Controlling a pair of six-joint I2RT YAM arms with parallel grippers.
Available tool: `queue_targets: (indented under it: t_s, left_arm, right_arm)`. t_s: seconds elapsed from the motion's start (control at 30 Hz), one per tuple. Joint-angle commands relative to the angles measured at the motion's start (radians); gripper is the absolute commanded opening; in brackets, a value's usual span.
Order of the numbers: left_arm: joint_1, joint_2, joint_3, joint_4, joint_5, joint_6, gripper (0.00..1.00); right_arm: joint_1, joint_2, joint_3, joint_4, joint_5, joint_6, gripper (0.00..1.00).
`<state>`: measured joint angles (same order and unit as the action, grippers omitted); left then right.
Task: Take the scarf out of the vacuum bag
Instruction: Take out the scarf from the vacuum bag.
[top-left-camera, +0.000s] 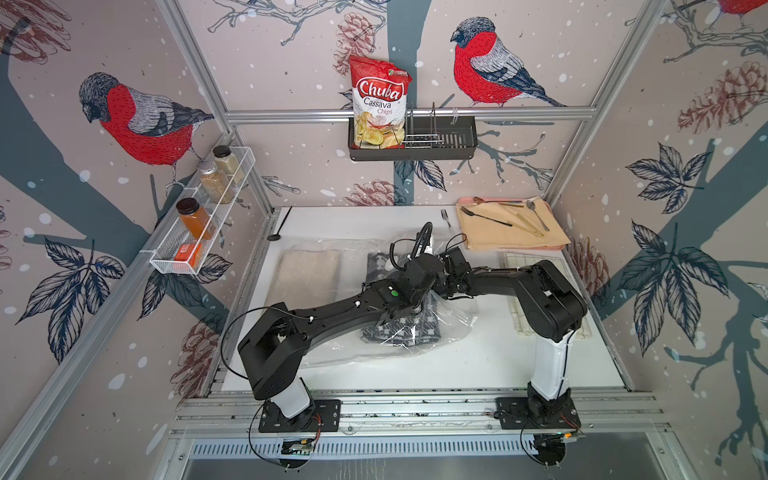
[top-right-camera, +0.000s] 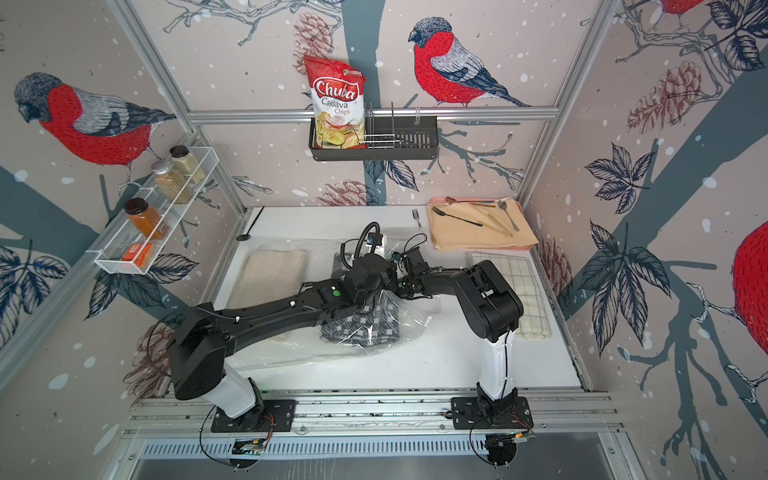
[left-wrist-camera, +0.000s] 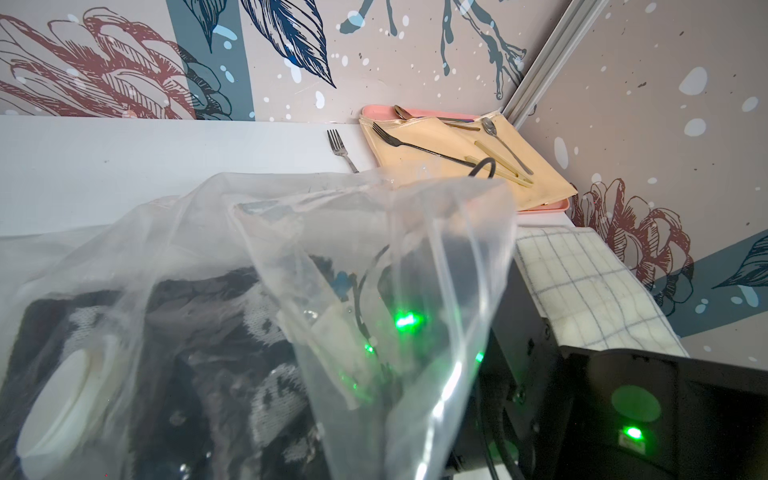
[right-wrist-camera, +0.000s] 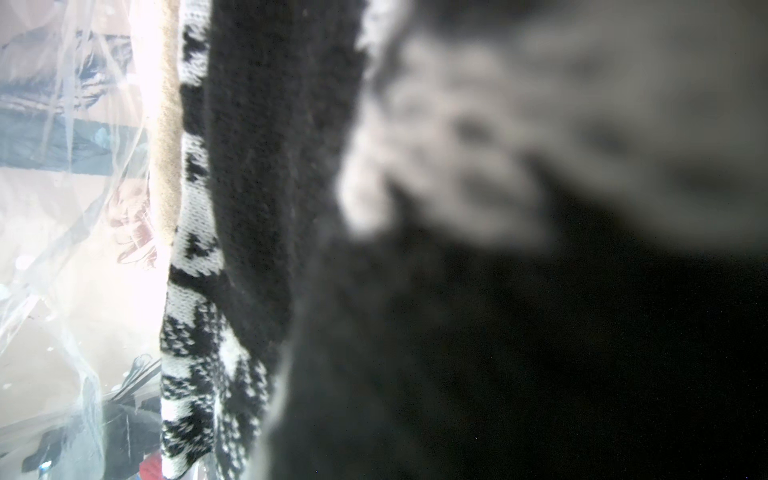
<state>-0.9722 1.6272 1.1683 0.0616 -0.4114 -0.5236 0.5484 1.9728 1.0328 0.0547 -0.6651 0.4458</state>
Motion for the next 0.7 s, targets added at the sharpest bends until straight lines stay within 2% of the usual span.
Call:
queue_targets:
  t_s: [0.0, 0.67]
  left_arm:
    - [0.000, 0.000, 0.008, 0.025, -0.002, 0.003, 0.00]
    - [0.000, 0.020, 0.004, 0.030, 0.032, -0.019, 0.00]
  right_arm:
    - [-0.012, -0.013, -0.012, -0.068, 0.075, -0.012, 0.00]
    - [-0.060, -0.082, -0.048, -0.006, 0.030, -0.007, 0.00]
